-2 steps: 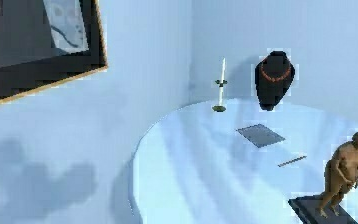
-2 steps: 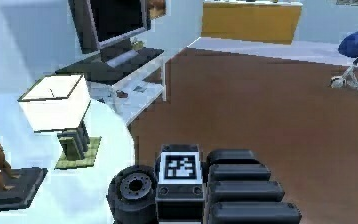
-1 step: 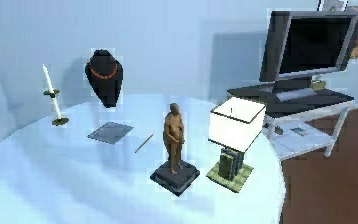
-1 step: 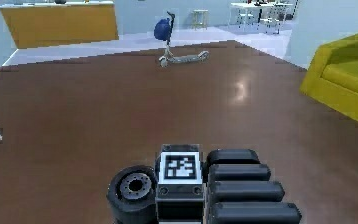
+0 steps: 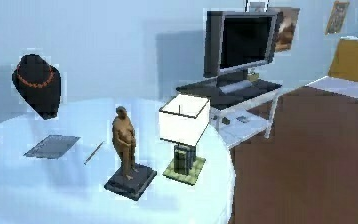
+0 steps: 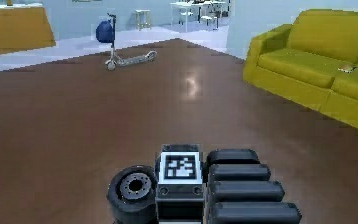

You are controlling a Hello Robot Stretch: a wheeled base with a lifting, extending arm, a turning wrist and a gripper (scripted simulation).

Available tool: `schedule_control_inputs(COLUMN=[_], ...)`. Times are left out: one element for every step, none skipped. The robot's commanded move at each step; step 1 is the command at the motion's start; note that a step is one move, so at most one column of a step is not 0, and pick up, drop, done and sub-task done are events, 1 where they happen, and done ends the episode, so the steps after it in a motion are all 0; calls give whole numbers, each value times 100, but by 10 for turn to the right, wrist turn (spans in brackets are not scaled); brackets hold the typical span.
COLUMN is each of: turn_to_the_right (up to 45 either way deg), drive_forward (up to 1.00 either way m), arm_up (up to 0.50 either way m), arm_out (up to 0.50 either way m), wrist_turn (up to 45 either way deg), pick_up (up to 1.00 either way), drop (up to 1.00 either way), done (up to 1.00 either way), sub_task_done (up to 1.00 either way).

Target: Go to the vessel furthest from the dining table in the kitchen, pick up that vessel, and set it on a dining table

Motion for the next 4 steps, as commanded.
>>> schedule_control_inputs(turn_to_the_right=[-450, -150, 450, 90], drive_forward=[0, 0, 0, 0], arm_up=[0, 0, 0, 0], arm_out=[0, 0, 0, 0], wrist_turn=[0, 0, 0, 0], pick_up=[0, 0, 0, 0], drop=[0, 0, 0, 0], done=[0, 0, 0, 0], sub_task_done=[0, 0, 0, 0])
